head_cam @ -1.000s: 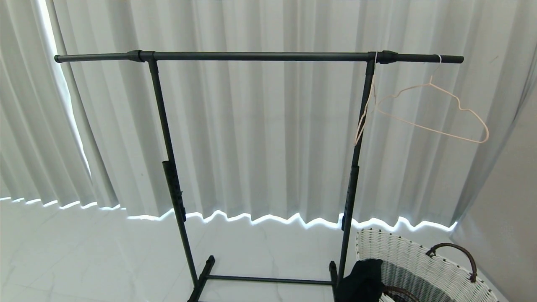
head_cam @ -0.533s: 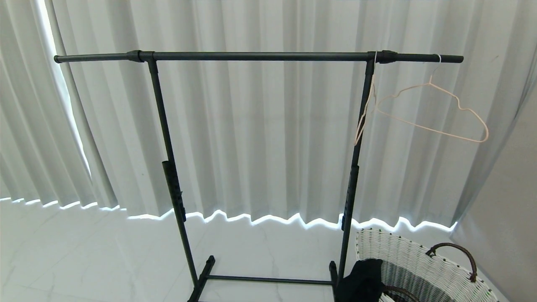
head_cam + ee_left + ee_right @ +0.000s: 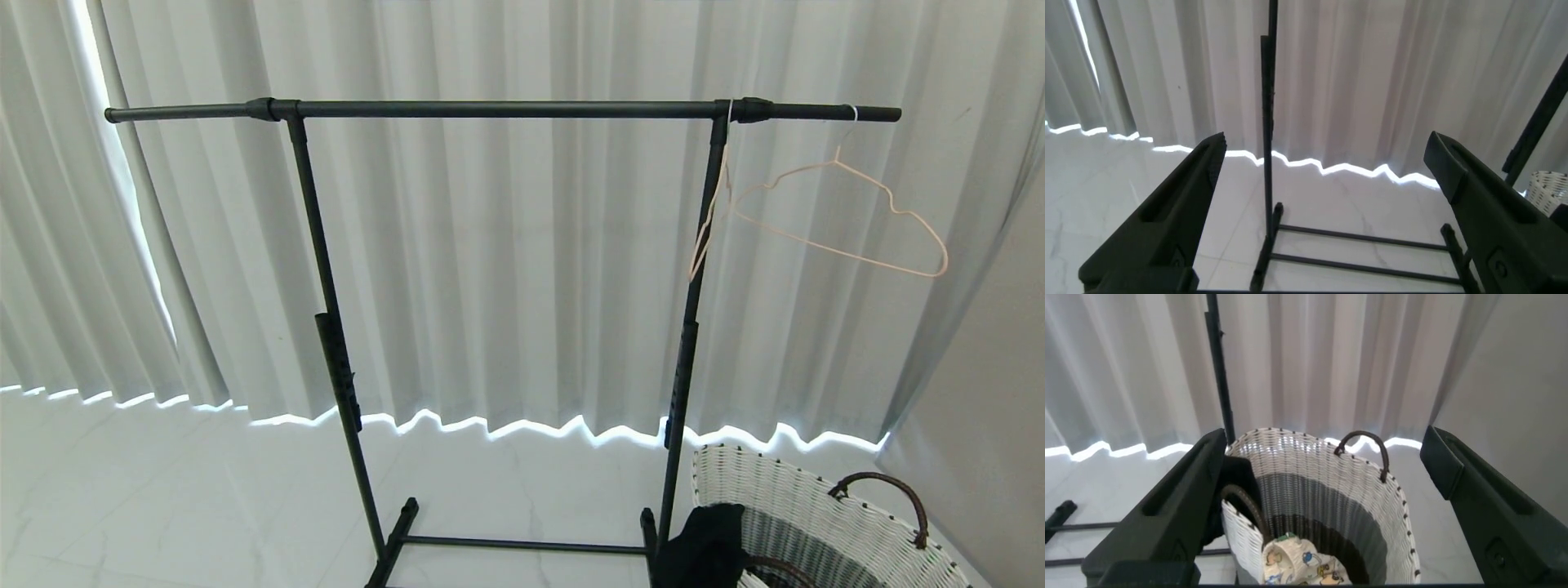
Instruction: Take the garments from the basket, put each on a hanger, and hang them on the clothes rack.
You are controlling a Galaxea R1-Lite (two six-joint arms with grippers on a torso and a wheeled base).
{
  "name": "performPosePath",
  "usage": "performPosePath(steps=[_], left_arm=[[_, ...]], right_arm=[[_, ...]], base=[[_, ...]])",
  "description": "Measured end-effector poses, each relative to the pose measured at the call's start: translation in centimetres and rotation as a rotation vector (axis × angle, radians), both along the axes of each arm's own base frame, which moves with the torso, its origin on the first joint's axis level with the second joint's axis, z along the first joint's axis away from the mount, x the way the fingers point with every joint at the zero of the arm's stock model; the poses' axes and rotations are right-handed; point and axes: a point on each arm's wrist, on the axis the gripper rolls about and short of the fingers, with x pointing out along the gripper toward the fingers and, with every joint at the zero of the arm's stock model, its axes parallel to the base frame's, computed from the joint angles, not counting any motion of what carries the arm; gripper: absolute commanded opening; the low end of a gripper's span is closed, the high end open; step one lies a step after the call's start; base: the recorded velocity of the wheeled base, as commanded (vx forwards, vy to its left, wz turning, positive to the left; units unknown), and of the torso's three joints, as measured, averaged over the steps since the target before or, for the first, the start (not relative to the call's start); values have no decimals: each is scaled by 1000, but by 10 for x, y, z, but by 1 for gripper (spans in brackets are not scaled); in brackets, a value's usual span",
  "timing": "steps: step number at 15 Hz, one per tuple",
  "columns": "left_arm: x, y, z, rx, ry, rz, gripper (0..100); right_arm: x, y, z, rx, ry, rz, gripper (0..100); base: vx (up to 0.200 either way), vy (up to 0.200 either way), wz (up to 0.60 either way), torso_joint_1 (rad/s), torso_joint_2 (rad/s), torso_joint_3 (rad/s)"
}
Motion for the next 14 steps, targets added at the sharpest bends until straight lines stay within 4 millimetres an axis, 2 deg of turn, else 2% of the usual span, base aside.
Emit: performPosePath(steps=[4,10,14], left_arm=[[0,0,0,0,3,0,100],[0,0,0,1,0,1,100],[0,0,0,1,1,-1,100]], right_arm=[[0,0,0,0,2,-1,100],[0,0,0,5,2,0,100],[0,0,0,-82,9,15,100]], base=[[0,0,0,-90,344,222],[0,0,0,-24,58,52],[0,0,0,0,0,0]])
